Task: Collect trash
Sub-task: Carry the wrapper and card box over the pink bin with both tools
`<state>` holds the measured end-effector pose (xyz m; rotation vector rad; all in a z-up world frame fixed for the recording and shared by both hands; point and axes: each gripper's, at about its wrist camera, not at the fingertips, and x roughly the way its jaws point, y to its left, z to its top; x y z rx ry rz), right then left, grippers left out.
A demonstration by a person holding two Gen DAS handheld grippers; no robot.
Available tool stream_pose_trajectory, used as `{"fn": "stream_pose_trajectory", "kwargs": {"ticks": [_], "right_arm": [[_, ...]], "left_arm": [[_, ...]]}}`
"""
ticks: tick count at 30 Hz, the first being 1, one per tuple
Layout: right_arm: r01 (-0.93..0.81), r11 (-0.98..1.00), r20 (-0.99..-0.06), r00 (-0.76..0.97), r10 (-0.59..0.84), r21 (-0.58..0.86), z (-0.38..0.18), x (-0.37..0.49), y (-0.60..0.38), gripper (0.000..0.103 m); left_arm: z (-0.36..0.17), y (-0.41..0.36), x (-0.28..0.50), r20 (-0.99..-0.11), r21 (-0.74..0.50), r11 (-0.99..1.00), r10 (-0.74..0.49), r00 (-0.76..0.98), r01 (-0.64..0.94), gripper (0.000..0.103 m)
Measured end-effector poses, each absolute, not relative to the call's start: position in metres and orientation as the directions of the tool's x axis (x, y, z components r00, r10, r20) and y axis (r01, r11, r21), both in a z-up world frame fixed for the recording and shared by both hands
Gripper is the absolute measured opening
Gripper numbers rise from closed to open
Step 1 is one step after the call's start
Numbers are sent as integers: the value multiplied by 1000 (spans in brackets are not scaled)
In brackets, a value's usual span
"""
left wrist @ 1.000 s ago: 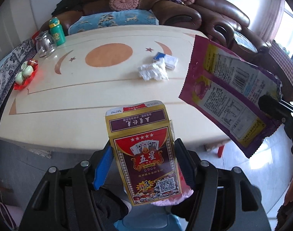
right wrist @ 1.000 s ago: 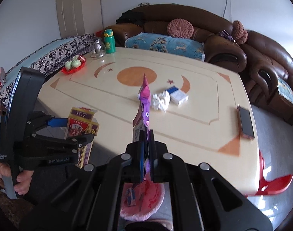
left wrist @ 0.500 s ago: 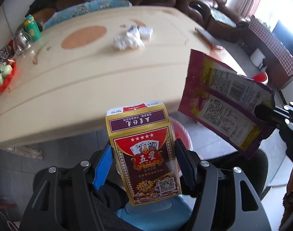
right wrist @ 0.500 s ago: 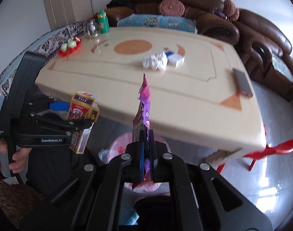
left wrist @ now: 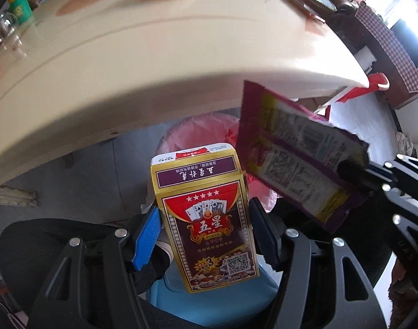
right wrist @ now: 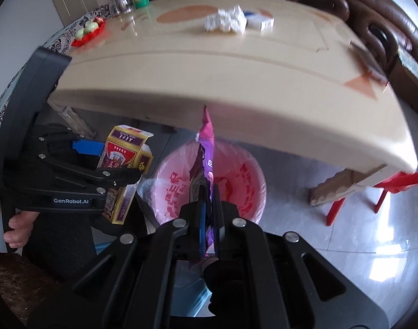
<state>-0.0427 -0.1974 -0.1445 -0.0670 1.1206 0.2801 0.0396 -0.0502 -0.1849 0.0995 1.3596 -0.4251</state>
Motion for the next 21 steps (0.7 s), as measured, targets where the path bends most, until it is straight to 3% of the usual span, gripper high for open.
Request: {"fn": "stream_pose_trajectory", "kwargs": {"ticks": [21], "right_arm": [[-202, 974, -962, 229, 148, 102, -264, -2, -189, 6]], "left_arm": [[-299, -67, 76, -978, -198, 922, -208, -5, 332, 62]]}}
